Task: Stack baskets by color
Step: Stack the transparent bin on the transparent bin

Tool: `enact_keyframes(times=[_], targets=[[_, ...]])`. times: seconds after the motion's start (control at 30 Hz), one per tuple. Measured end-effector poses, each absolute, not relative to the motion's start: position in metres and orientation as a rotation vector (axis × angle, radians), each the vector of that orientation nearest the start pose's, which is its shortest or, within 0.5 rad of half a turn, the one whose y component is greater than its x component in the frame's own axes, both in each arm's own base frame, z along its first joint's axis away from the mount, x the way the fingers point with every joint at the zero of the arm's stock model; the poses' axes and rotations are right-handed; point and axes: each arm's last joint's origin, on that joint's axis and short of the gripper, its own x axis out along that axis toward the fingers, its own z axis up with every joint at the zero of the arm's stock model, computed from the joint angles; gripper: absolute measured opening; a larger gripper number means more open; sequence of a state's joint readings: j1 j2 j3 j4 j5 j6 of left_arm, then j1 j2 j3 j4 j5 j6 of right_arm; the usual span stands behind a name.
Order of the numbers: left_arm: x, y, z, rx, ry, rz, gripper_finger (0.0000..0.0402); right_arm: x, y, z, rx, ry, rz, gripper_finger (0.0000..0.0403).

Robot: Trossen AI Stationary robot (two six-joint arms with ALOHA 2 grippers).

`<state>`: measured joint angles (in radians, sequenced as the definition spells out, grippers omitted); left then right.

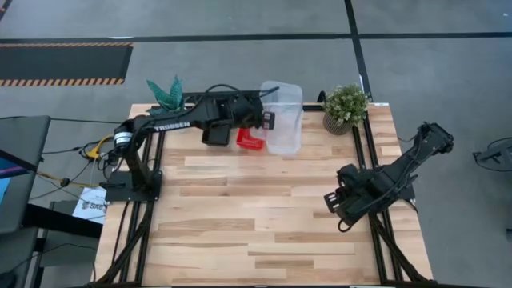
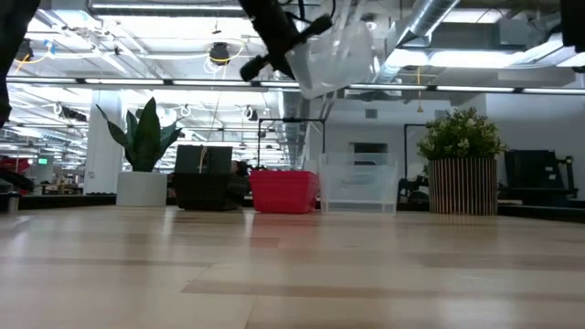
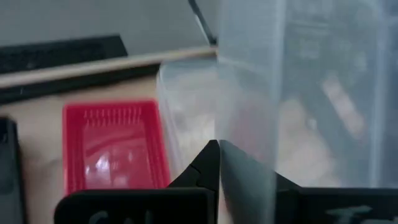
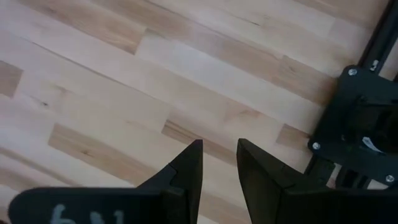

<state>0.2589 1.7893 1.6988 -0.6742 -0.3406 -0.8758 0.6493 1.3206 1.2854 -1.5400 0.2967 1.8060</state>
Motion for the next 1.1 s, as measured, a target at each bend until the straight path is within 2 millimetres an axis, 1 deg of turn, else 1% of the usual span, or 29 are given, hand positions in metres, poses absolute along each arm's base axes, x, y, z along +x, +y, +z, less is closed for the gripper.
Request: enact_keyframes(times=[0.07,0.1,0.17,0.23,0.3,0.37,0.47,0.67,0.77,0.9,1.1], targets=[[0.382,0.12,0.33,-0.782,0.446,0.884,0.0,0.163,0.113,0.318,0.795,1.078,-0.937,0.0122],[0.381,0.124,0.327,-0.783,0.462,0.9,0.0,0.161,0.113,0.32,0.804,1.066,-0.933,0.0122],[0.387,0.13,0.321,-0.782,0.447,0.914,0.0,0.158,0.11,0.322,0.806,1.056,-0.932,0.0122],[0.391,0.131,0.313,-0.793,0.455,0.928,0.0,0.157,0.109,0.323,0.813,1.052,-0.928,0.0122],[0.402,0.132,0.306,-0.799,0.415,0.909,0.0,0.156,0.108,0.324,0.807,1.051,-0.935,0.0122],[0.409,0.132,0.295,-0.799,0.452,0.913,0.0,0.155,0.107,0.324,0.807,1.051,-0.934,0.0122],[0.422,0.135,0.287,-0.788,0.454,0.909,0.0,0.155,0.107,0.324,0.805,1.051,-0.936,0.0122],[0.44,0.142,0.268,-0.759,0.542,0.934,0.0,0.155,0.107,0.324,0.798,1.055,-0.935,0.0122],[0.449,0.146,0.264,-0.774,0.552,0.915,0.0,0.154,0.107,0.324,0.798,1.055,-0.933,0.0122],[0.454,0.148,0.259,-0.778,0.575,0.921,0.0,0.154,0.107,0.324,0.794,1.057,-0.936,0.0122],[0.447,0.155,0.257,-0.737,0.607,1.003,0.0,0.154,0.107,0.324,0.792,1.058,-0.934,0.0122]])
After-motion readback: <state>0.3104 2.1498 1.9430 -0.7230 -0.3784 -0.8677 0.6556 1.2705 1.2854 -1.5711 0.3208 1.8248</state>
